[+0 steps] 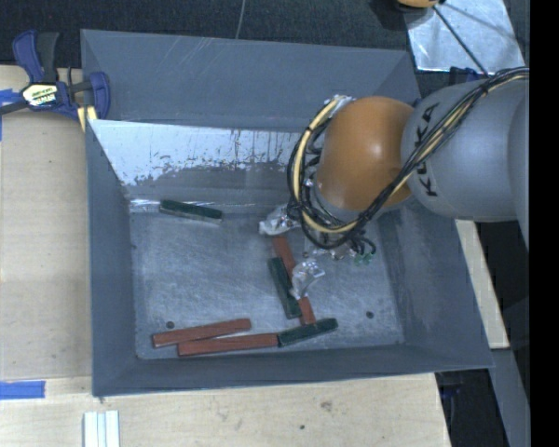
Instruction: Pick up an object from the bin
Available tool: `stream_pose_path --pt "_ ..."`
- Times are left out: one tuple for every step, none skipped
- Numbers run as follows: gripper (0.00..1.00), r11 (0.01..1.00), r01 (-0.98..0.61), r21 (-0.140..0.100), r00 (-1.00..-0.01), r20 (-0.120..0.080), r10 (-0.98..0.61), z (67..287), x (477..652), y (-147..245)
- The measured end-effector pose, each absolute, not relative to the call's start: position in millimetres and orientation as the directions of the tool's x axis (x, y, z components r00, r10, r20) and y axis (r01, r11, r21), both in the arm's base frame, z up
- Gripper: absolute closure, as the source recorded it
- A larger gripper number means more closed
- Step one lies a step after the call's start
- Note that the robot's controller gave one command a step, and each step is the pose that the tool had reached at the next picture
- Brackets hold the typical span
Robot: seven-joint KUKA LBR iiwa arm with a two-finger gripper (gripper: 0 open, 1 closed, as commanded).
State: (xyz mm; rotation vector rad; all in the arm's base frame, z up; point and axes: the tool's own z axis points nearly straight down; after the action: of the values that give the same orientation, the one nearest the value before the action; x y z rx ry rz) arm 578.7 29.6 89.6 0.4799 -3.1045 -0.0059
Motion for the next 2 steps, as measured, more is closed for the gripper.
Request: stream_pose_path --pt "1.0 0.852 -0.523 -0.012 -0.852 -0.03 -0.523 79.5 609.5 4.1" --pt "1.0 0.853 -0.522 -0.011 -0.852 -0.03 -0.523 79.4 609.4 4.0"
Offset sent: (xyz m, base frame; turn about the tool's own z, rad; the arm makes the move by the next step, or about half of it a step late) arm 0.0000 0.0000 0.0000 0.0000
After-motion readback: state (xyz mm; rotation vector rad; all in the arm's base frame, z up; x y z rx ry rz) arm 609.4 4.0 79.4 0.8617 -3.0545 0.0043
